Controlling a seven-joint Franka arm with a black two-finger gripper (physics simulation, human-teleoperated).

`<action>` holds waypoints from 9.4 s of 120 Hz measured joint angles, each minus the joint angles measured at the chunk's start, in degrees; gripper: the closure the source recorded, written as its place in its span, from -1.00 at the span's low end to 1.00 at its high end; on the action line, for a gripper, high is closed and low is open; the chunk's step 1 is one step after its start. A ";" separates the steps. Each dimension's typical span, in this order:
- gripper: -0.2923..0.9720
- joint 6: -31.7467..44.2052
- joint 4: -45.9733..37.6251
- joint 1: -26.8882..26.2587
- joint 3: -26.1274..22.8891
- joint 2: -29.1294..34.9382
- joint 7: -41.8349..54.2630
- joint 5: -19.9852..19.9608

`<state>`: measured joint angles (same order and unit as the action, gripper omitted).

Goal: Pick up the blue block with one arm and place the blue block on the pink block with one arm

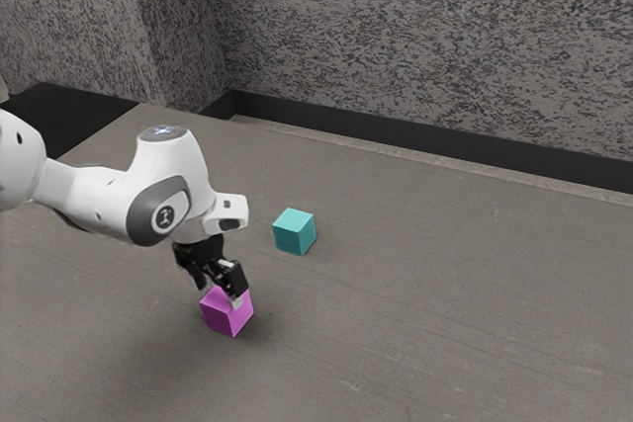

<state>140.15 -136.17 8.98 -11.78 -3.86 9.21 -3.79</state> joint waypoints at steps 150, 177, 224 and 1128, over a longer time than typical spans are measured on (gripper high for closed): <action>-0.54 1.00 3.80 -0.17 1.53 -7.42 -3.16 -0.01; -0.54 1.03 10.99 -0.27 1.29 -10.21 -3.27 0.04; -0.54 -8.55 35.72 -1.10 1.41 -24.01 -2.47 3.90; -0.37 -2.15 2.55 -10.89 11.52 2.42 -6.39 -0.81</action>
<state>138.01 -133.62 -1.91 -0.27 -1.44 2.82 -4.60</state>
